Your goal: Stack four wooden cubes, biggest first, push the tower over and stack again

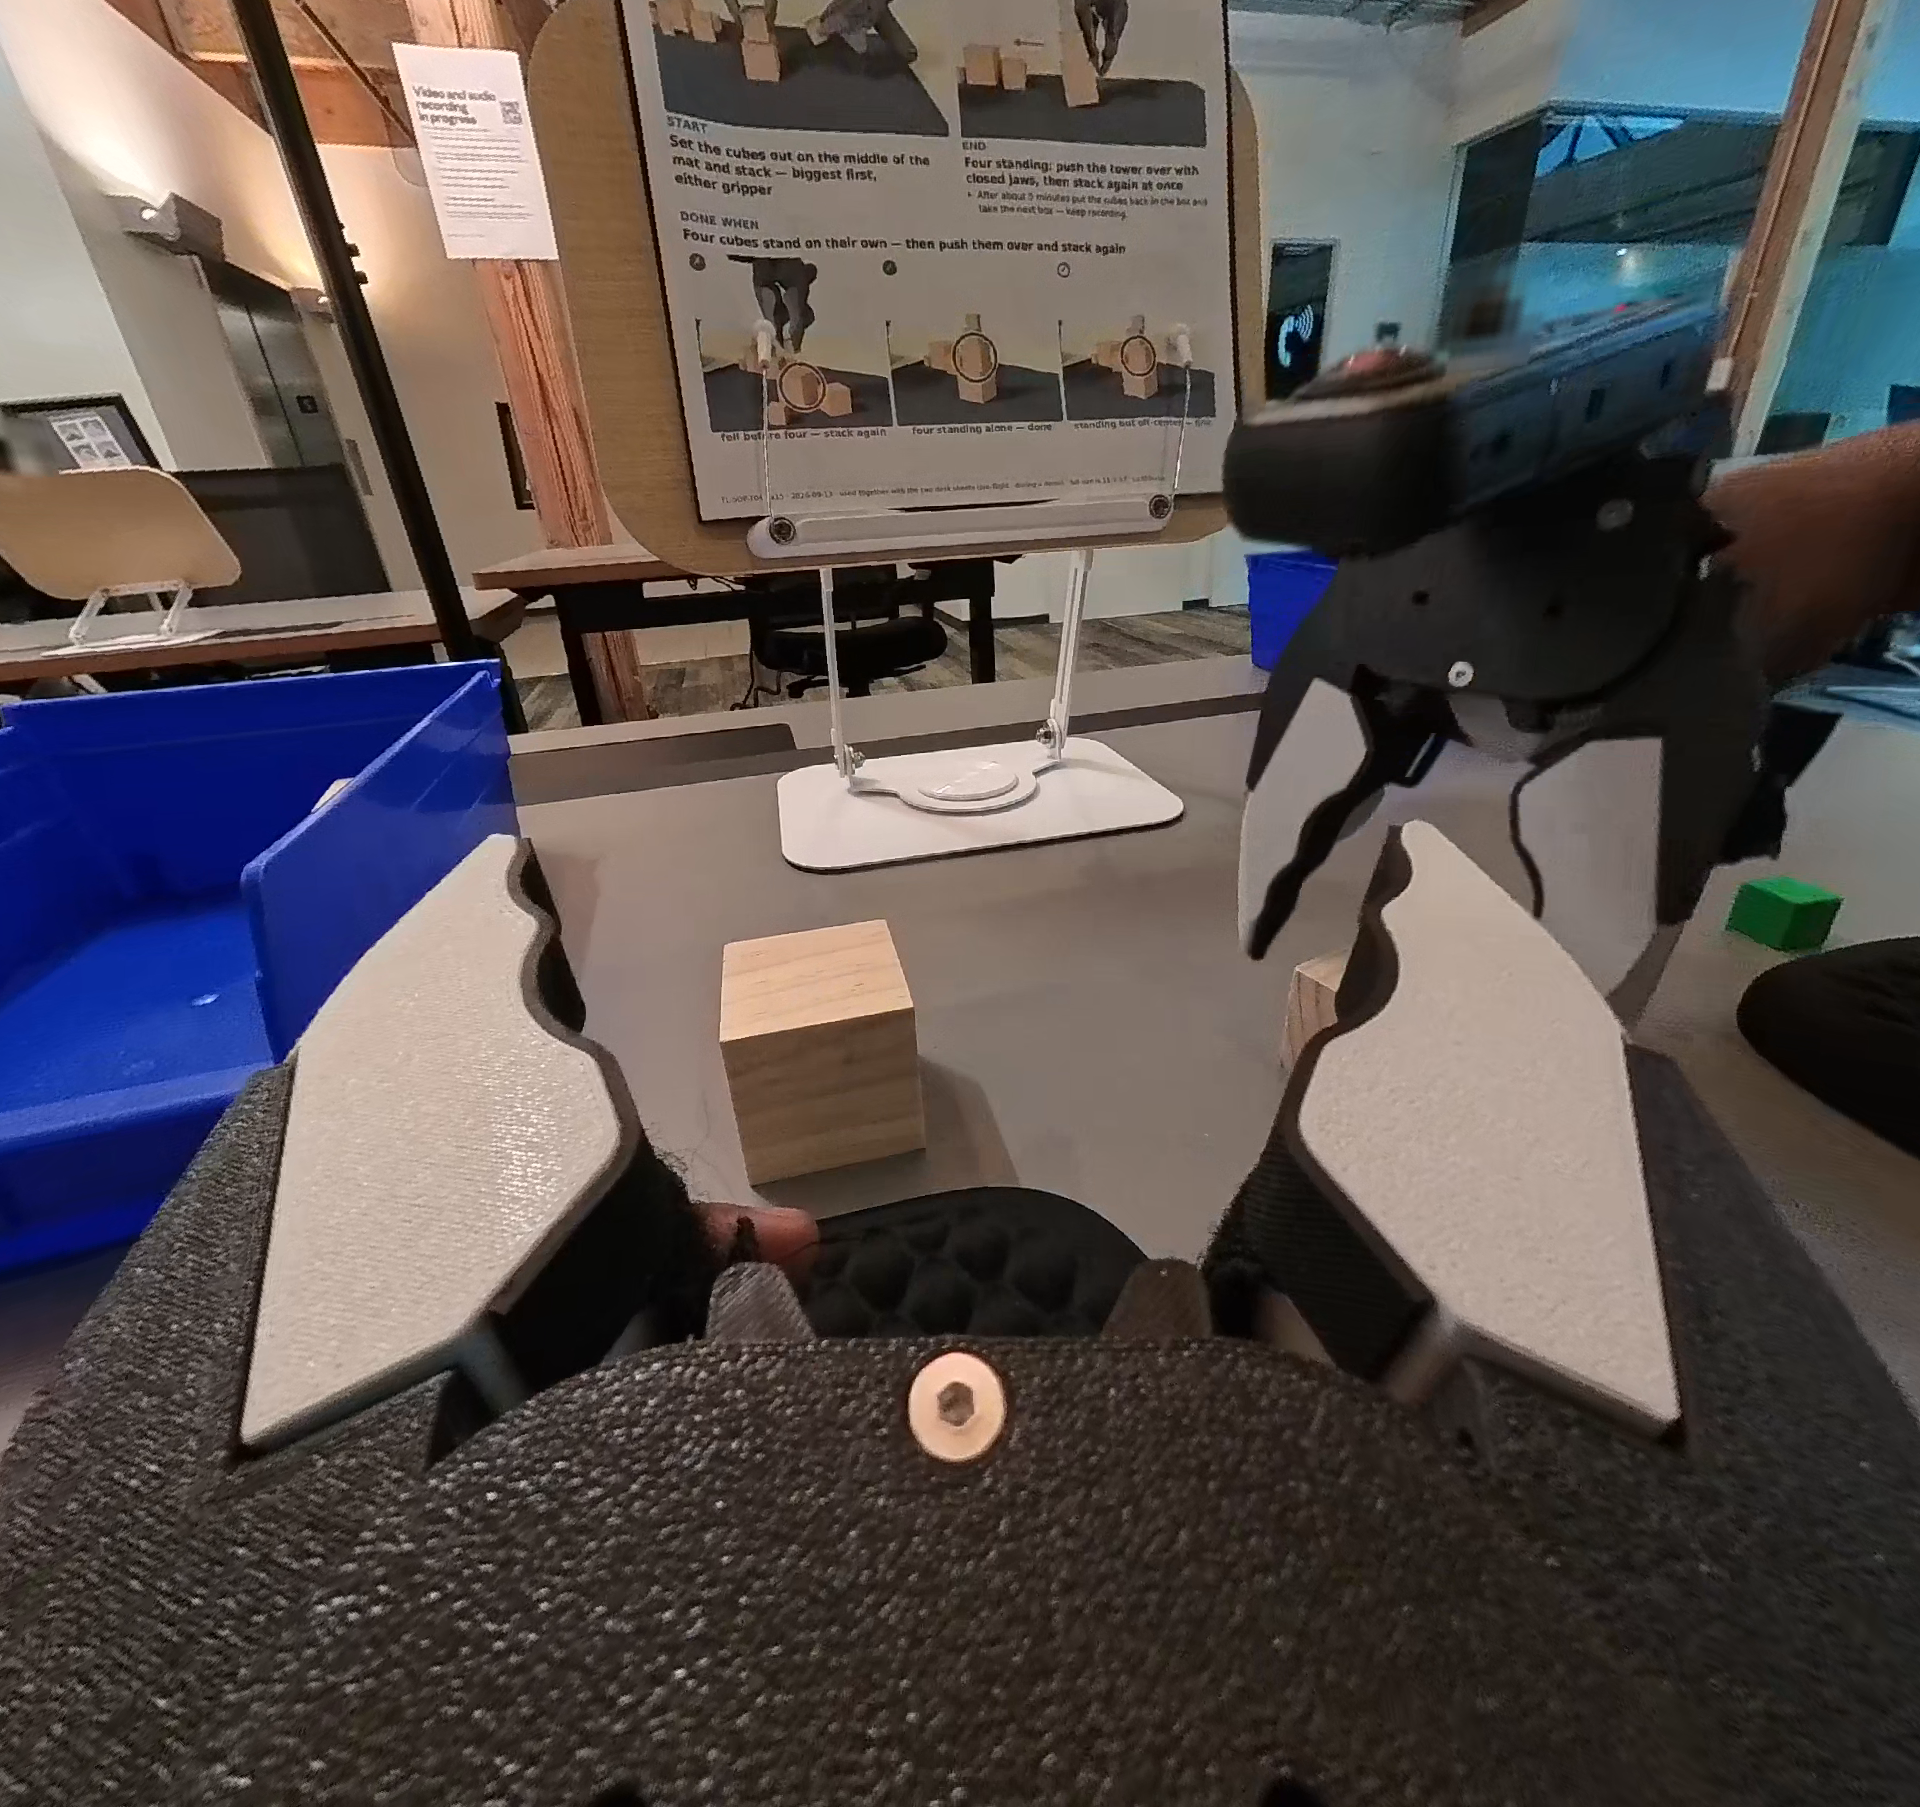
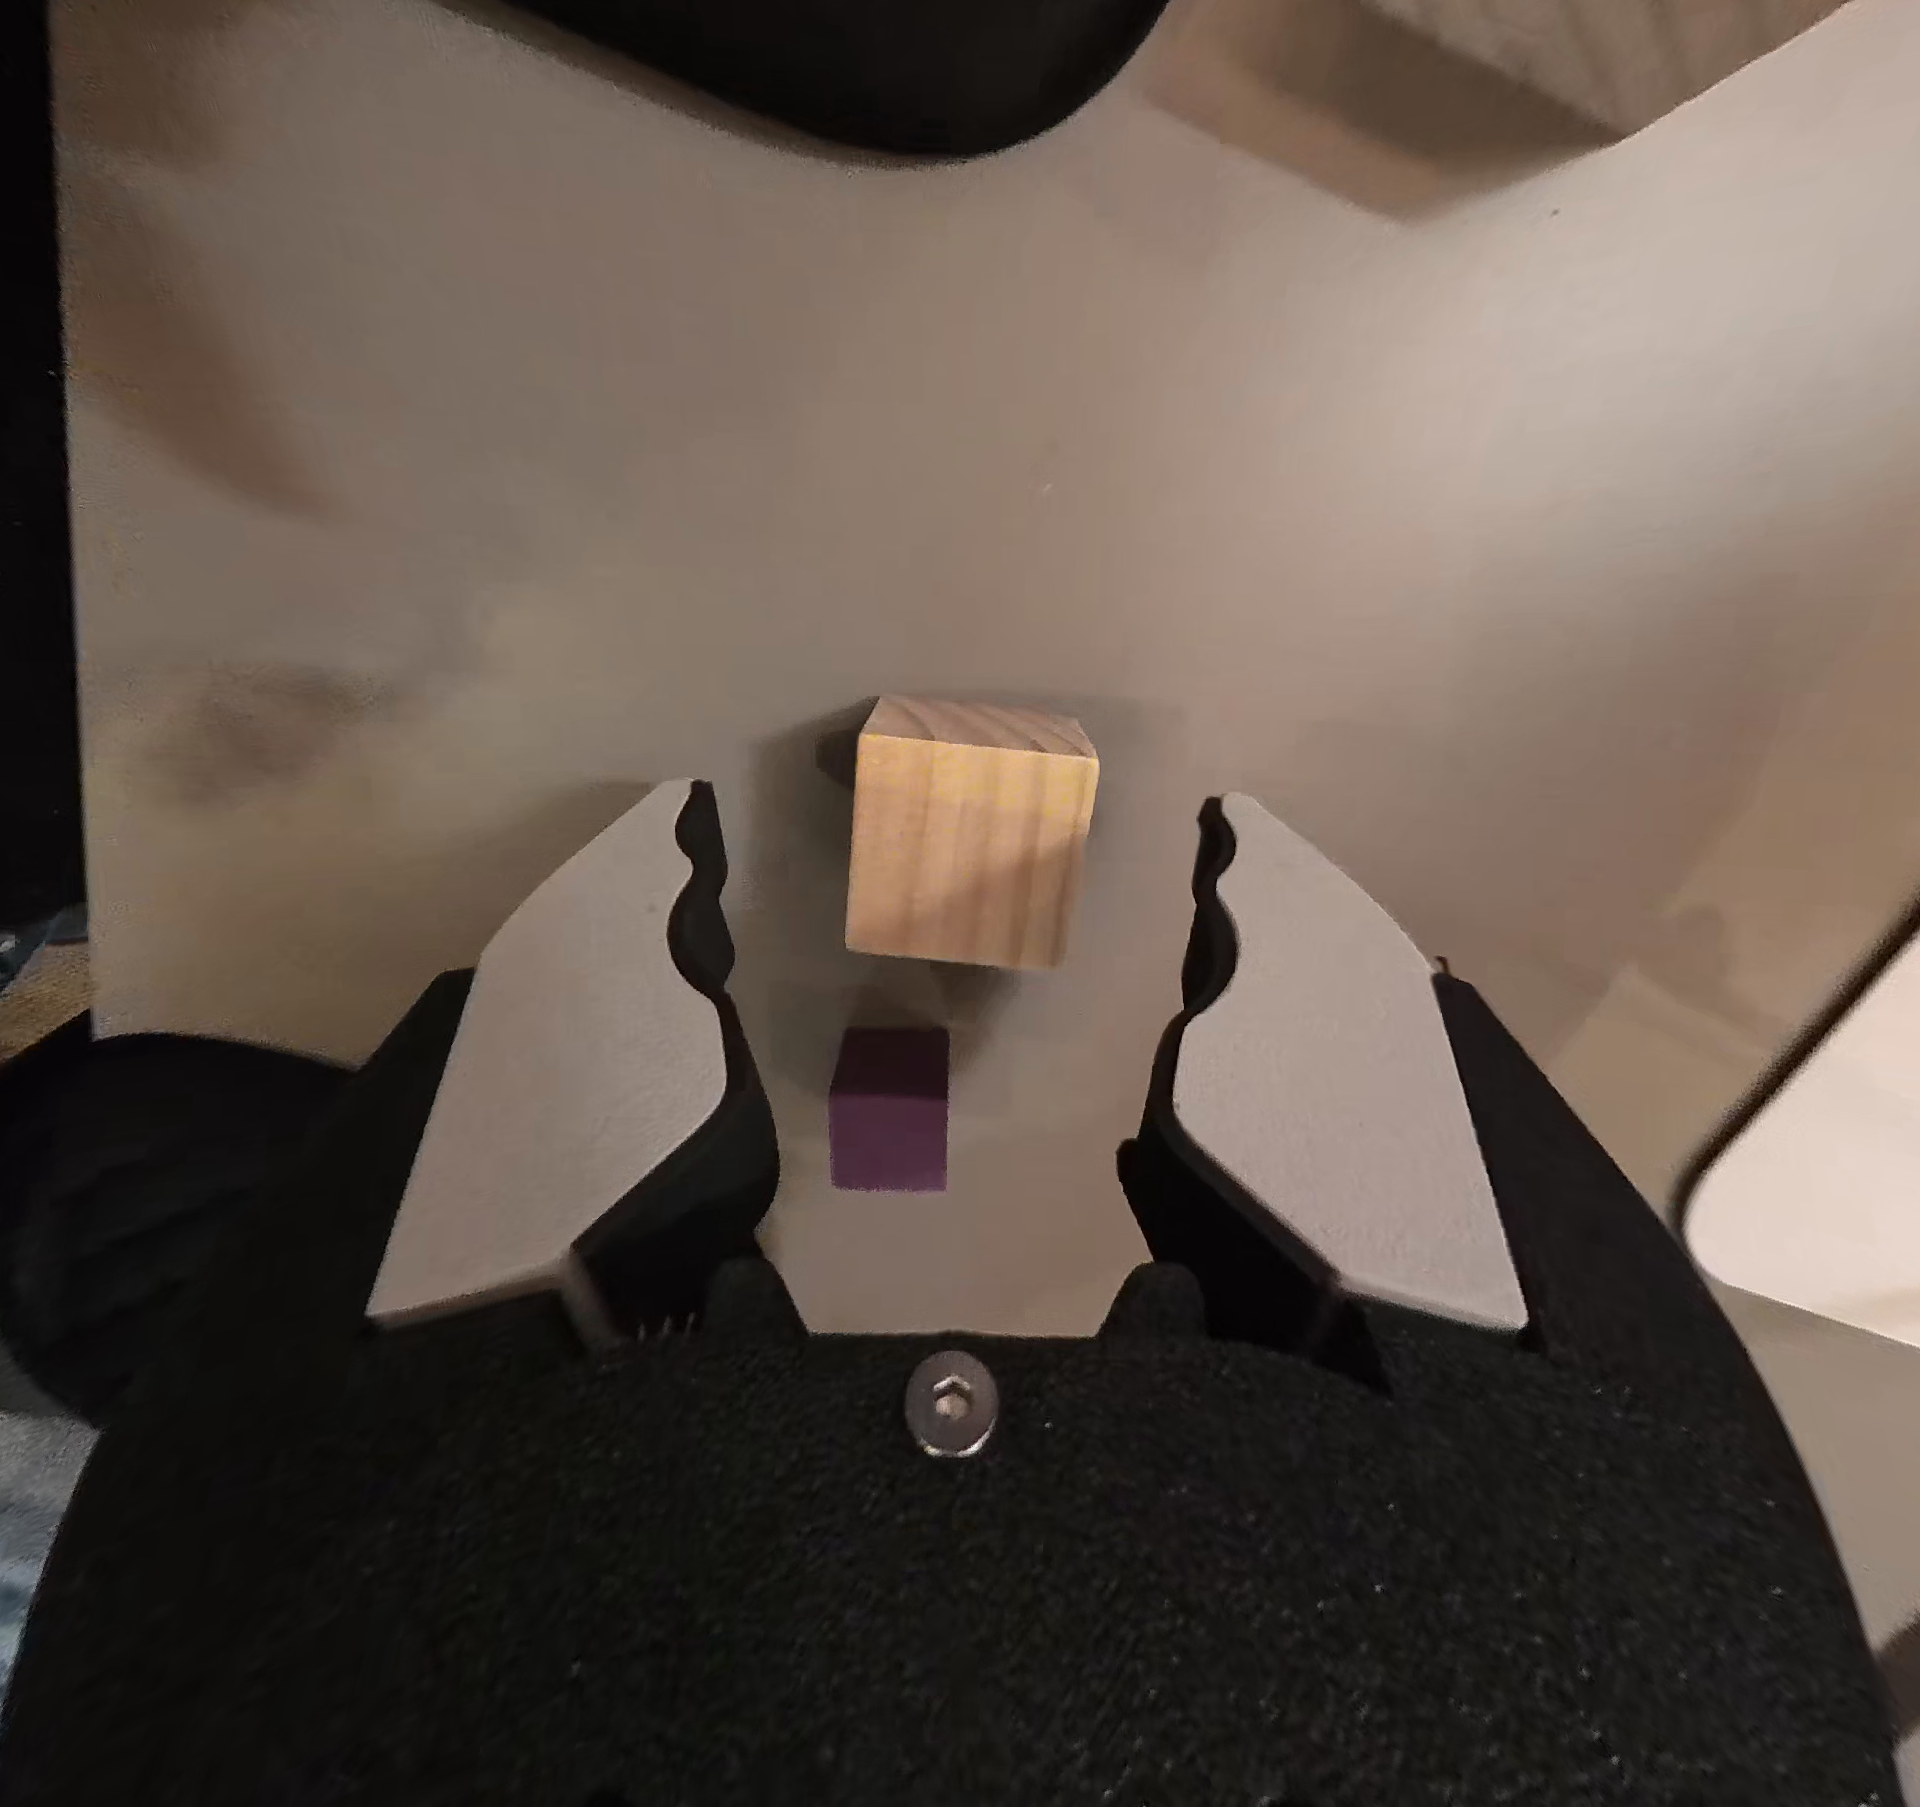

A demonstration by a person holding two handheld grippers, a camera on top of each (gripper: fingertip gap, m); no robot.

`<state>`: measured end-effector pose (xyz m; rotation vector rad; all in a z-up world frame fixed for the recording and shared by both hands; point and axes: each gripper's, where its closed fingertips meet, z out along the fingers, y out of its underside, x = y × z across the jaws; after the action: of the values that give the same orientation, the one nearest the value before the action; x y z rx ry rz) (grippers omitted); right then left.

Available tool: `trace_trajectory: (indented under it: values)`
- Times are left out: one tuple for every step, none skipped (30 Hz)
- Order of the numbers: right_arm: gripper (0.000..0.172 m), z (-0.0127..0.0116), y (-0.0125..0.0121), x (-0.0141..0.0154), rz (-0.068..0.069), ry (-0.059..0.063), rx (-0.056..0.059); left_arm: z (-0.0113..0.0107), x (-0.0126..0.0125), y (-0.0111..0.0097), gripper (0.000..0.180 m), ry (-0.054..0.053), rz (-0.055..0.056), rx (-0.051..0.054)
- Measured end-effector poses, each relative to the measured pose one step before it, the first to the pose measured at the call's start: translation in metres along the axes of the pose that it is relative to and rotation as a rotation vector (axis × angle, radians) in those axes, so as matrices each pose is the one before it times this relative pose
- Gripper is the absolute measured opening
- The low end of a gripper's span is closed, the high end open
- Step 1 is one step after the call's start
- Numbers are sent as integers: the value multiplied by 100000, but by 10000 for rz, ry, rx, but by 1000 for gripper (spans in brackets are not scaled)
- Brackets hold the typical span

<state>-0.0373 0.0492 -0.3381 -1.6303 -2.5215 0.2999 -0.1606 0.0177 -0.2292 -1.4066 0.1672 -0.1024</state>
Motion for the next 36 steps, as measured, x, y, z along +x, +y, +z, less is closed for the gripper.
trace_trajectory:
  values:
    - [85,345,66,-17,52,-27,-72,10,-14,-12,142,1,-9,3]
    - [81,293,96,15,26,7,-105,2,1,12,142,6,-7,-8]
    - [78,234,161,100,26,59,-155,12,-11,14,142,-1,-5,-8]
    - [76,212,189,41,49,3,-164,17,-10,-6,141,5,-11,0]
    - [69,167,201,6,71,-36,-165,3,2,10,141,5,-11,-7]
    - [58,111,225,162,81,51,-184,14,-2,10,141,7,-3,-5]
    - [49,49,151,114,49,10,-132,0,-8,-4,141,-2,-7,3]
    - [45,-55,-72,16,57,-62,32,3,-18,-8,141,-9,-5,6]
    - [45,-211,-216,22,82,-73,122,-1,7,5,141,0,5,-4]
    - [45,-380,-379,76,100,-62,186,18,1,1,141,1,8,-6]
    - [45,-573,-527,193,112,-5,244,5,4,14,141,0,5,-10]
    - [45,-731,-679,356,146,75,262,15,7,14,141,2,3,-8]
    - [45,-840,-812,495,176,139,267,6,-9,6,141,2,-1,-3]
    - [45,-887,-990,582,196,184,273,0,1,-3,141,5,-6,2]
    - [45,-851,-1163,622,182,207,284,1,12,-12,141,14,-6,2]
    - [45,-749,-1338,558,140,177,305,-1,2,6,141,7,-4,3]
    - [45,-584,-1421,444,100,117,289,3,-19,-15,141,-8,-3,4]
    - [45,-370,-1395,350,102,92,214,-2,-4,0,141,4,0,0]
    - [45,-135,-1257,249,142,59,85,9,13,5,141,5,2,-3]
    - [45,77,-1094,192,150,55,-33,1,2,-1,141,4,5,1]
    - [45,257,-947,230,156,102,-114,-13,11,-15,140,7,3,9]
    - [45,387,-756,234,133,102,-195,-5,-1,-5,140,3,-4,11]
    - [45,478,-595,181,87,41,-229,-7,-4,-12,140,6,-9,9]
    - [45,509,-490,148,107,-26,-211,-1,-6,-7,140,10,-15,6]
    - [45,508,-419,204,159,-20,-180,-3,-14,-4,140,2,-18,3]
    - [45,494,-329,233,179,-19,-155,-8,-20,-11,140,-7,-10,8]
    - [45,477,-281,215,183,-23,-123,-4,-3,-16,140,4,1,11]
    - [45,451,-234,162,157,-43,-101,2,10,-3,140,9,3,2]
    - [45,422,-166,87,136,-64,-77,0,14,4,140,6,4,-3]
    - [45,371,-101,109,133,-28,-72,8,1,5,140,4,4,-2]
    - [45,315,-34,107,110,-7,-83,3,1,-5,139,-1,-3,4]
    - [45,249,16,86,72,-2,-84,-9,-10,-9,139,3,-6,6]
    - [45,197,-5,9,16,-20,-48,8,7,5,139,5,-5,-3]
    - [45,136,-59,-24,-36,-19,-2,3,-15,11,139,-4,-3,-7]
    - [45,97,-25,-17,-32,-3,-4,9,-7,6,139,-11,0,-4]
    - [45,79,2,-26,-14,7,-33,-9,-9,-3,139,-4,7,1]
